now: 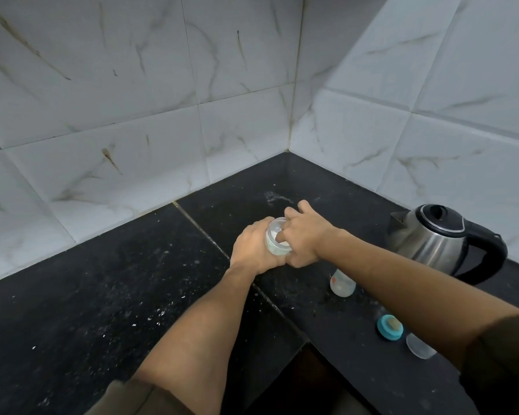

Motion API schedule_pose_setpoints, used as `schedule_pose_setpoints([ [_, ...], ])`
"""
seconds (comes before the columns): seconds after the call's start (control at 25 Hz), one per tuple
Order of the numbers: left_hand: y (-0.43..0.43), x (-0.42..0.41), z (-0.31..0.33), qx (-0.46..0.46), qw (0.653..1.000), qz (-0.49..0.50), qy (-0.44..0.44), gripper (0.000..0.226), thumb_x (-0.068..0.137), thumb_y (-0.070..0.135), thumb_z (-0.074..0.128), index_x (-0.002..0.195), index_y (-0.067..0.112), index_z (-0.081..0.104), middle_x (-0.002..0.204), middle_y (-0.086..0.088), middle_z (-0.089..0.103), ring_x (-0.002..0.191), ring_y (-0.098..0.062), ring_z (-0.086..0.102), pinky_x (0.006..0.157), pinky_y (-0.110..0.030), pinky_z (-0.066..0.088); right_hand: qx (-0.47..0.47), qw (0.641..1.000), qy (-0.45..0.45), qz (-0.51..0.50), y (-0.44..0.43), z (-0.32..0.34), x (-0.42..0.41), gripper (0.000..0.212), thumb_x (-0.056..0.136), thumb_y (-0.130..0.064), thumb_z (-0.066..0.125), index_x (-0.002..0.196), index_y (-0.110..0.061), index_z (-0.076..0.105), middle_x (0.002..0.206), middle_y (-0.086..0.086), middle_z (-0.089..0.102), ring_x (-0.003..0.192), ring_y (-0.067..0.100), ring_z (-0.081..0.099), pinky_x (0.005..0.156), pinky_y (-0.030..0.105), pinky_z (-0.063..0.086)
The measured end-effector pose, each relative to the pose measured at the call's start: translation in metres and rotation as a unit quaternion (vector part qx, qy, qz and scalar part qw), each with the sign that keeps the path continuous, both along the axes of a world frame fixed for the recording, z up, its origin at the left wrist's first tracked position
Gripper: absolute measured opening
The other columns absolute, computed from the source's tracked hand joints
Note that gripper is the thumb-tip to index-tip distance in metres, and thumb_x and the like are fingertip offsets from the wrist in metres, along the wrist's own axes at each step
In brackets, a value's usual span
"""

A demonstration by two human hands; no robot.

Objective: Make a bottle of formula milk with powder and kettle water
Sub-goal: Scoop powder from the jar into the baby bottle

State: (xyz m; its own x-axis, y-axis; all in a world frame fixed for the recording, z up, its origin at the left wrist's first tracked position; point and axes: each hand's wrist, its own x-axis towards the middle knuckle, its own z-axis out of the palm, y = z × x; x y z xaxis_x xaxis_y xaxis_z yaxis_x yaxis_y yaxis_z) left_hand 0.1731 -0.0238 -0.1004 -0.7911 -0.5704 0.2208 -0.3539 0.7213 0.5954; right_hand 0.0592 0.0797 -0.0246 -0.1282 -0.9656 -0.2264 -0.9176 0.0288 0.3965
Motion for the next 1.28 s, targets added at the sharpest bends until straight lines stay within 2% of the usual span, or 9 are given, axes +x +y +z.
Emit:
schedule_pose_setpoints([
  [0.16, -0.005, -0.003, 0.007, -0.042, 0.999, 0.012, 0.006, 0.072, 0.057, 0.069, 0.079, 0.116, 0.035, 0.057, 0.108, 0.015, 0.066, 0.103, -0.011, 0.063, 0.09, -0.035, 0.053, -0.01, 0.997, -0.03, -0.07, -0.003, 0.002, 0.0, 0.044, 0.09, -0.062, 0.049, 0.11, -0.032, 0.073, 0.096, -0.006, 0.058, 0.117, 0.021, 0.041, 0.108, 0.053, 0.018],
  [0.24, -0.005, -0.004, 0.007, -0.054, 0.998, 0.016, 0.017, 0.075, 0.056, 0.068, 0.079, 0.119, 0.034, 0.057, 0.112, 0.014, 0.066, 0.105, -0.013, 0.063, 0.092, -0.036, 0.053, 0.032, 0.984, -0.098, -0.144, -0.004, 0.005, 0.0, 0.045, 0.091, -0.061, 0.05, 0.126, -0.038, 0.069, 0.125, -0.001, 0.062, 0.143, 0.028, 0.032, 0.118, 0.066, 0.0],
  [0.32, -0.005, -0.006, 0.008, -0.06, 0.998, 0.017, 0.024, 0.073, 0.056, 0.066, 0.078, 0.118, 0.035, 0.056, 0.111, 0.014, 0.066, 0.104, -0.014, 0.063, 0.092, -0.036, 0.054, 0.041, 0.967, -0.165, -0.192, -0.007, 0.008, 0.001, 0.032, 0.092, -0.053, 0.053, 0.114, -0.039, 0.07, 0.134, 0.003, 0.06, 0.149, 0.029, 0.026, 0.116, 0.072, -0.02],
  [0.4, -0.004, -0.008, 0.01, -0.058, 0.998, 0.018, 0.024, 0.067, 0.057, 0.063, 0.077, 0.115, 0.036, 0.055, 0.108, 0.015, 0.065, 0.101, -0.013, 0.062, 0.089, -0.034, 0.054, 0.029, 0.951, -0.212, -0.222, -0.009, 0.01, 0.002, 0.018, 0.091, -0.04, 0.054, 0.083, -0.029, 0.066, 0.104, 0.0, 0.064, 0.135, 0.028, 0.04, 0.115, 0.072, -0.023],
  [0.52, -0.005, -0.01, 0.012, -0.05, 0.998, 0.019, 0.018, 0.067, 0.054, 0.059, 0.079, 0.112, 0.037, 0.053, 0.104, 0.017, 0.062, 0.098, -0.01, 0.059, 0.085, -0.031, 0.053, 0.016, 0.935, -0.251, -0.25, -0.01, 0.015, 0.002, 0.023, 0.09, -0.029, 0.05, 0.073, -0.021, 0.063, 0.08, -0.002, 0.059, 0.114, 0.024, 0.051, 0.117, 0.07, -0.021],
  [0.8, -0.005, -0.011, 0.011, -0.073, 0.997, 0.008, 0.039, 0.059, 0.059, 0.05, 0.08, 0.112, 0.035, 0.056, 0.102, 0.018, 0.064, 0.098, -0.008, 0.062, 0.093, -0.028, 0.051, -0.118, 0.912, -0.288, -0.266, -0.014, 0.02, -0.002, 0.029, 0.091, -0.022, 0.047, 0.064, -0.015, 0.055, 0.069, 0.0, 0.059, 0.085, 0.022, 0.059, 0.123, 0.068, -0.003],
  [0.88, -0.004, -0.012, 0.013, -0.075, 0.996, 0.003, 0.047, 0.06, 0.059, 0.05, 0.081, 0.111, 0.036, 0.056, 0.101, 0.018, 0.064, 0.097, -0.007, 0.061, 0.093, -0.028, 0.051, -0.148, 0.927, -0.249, -0.238, -0.013, 0.017, -0.001, 0.022, 0.092, -0.018, 0.054, 0.084, -0.017, 0.074, 0.081, -0.001, 0.065, 0.093, 0.024, 0.062, 0.124, 0.068, 0.002],
  [1.0, -0.002, -0.012, 0.015, -0.08, 0.996, -0.002, 0.049, 0.064, 0.058, 0.05, 0.084, 0.114, 0.036, 0.056, 0.104, 0.018, 0.065, 0.099, -0.008, 0.062, 0.095, -0.029, 0.051, -0.174, 0.941, -0.179, -0.23, -0.011, 0.012, 0.002, 0.028, 0.089, -0.012, 0.062, 0.11, -0.024, 0.076, 0.09, -0.003, 0.065, 0.104, 0.026, 0.065, 0.125, 0.066, 0.006],
  [1.28, 0.006, -0.018, 0.019, -0.088, 0.994, -0.022, 0.061, 0.069, 0.059, 0.052, 0.082, 0.121, 0.036, 0.057, 0.109, 0.019, 0.067, 0.105, -0.005, 0.063, 0.101, -0.029, 0.051, -0.229, 0.926, -0.142, -0.266, -0.013, 0.006, 0.006, 0.01, 0.092, -0.019, 0.058, 0.085, -0.019, 0.065, 0.07, -0.004, 0.063, 0.081, 0.02, 0.067, 0.127, 0.063, 0.007],
])
